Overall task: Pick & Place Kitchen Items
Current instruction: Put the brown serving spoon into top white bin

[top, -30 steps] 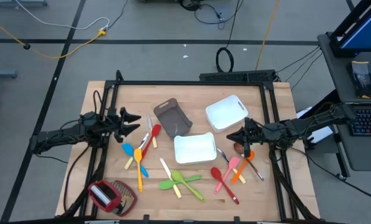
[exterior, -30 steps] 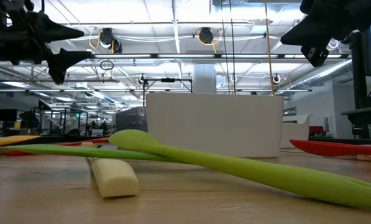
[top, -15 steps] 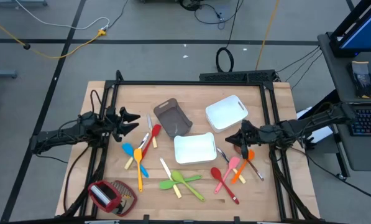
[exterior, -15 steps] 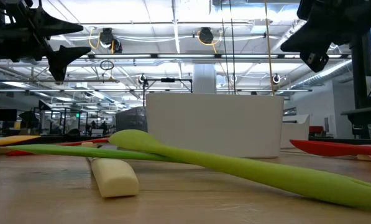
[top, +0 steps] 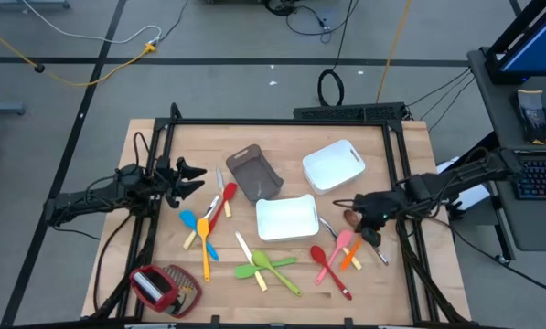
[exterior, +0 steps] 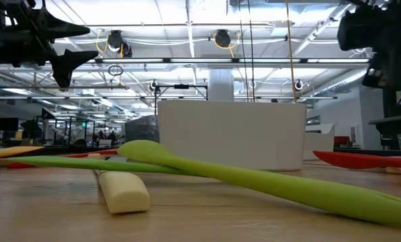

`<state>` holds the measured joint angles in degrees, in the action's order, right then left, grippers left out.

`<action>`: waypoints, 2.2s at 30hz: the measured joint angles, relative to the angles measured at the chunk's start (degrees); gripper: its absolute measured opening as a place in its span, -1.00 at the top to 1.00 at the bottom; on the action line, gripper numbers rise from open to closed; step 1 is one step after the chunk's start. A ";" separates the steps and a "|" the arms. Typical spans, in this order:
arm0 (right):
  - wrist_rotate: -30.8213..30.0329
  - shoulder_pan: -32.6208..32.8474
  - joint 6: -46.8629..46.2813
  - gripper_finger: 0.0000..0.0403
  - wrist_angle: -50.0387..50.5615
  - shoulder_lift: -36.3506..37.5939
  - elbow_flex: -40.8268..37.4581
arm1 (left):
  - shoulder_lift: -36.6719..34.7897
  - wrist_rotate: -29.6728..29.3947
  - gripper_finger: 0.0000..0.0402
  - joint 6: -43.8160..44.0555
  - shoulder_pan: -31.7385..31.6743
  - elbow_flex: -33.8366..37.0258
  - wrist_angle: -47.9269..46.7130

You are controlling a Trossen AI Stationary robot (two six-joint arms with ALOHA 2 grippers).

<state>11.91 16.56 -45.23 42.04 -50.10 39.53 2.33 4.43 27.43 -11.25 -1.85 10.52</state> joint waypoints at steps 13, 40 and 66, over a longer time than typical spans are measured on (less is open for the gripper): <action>12.19 -0.02 -11.48 0.92 15.93 -3.09 0.72 | 0.00 -0.02 -0.25 -0.71 0.00 0.00 -0.61; 12.28 0.07 -26.47 0.01 4.73 -2.98 -6.60 | 0.00 -0.02 -0.25 -0.12 0.00 0.00 -1.84; 10.12 10.89 -36.81 0.07 0.80 -9.24 -7.02 | 0.02 -0.04 -0.25 -1.66 -0.02 0.00 -2.12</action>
<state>22.03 27.45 -82.04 42.84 -59.34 32.51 2.35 4.38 25.77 -11.27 -1.85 8.40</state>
